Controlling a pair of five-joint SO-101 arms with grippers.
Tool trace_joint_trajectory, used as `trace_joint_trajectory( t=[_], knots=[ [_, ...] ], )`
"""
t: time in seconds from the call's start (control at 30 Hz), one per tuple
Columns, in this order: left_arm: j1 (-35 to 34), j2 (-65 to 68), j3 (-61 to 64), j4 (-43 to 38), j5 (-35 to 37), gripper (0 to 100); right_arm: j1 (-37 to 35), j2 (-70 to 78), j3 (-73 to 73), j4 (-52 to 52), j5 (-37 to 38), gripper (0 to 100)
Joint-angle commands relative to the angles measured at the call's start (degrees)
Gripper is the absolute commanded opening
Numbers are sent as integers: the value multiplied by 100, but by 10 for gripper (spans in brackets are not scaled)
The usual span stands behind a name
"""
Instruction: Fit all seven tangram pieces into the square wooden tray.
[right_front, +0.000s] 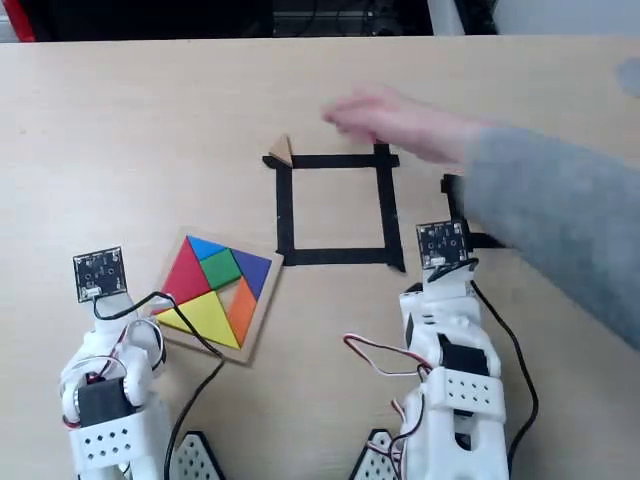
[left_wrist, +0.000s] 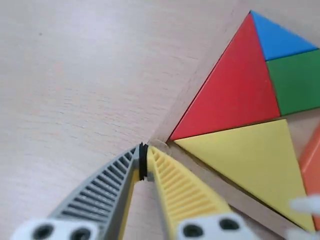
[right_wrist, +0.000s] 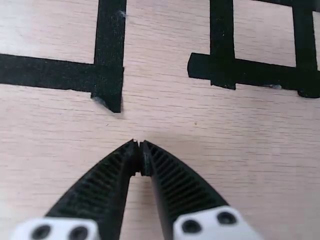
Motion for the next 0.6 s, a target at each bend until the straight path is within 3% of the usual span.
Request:
trace_joint_trajectory(
  t=[0.0,0.57],
  knots=[
    [75,-26,101,35,44,33,-70,-66,-40,-105,-26,14],
    [22,-26,101,35,62,33,-70,-66,-40,-105,-26,14]
  ],
)
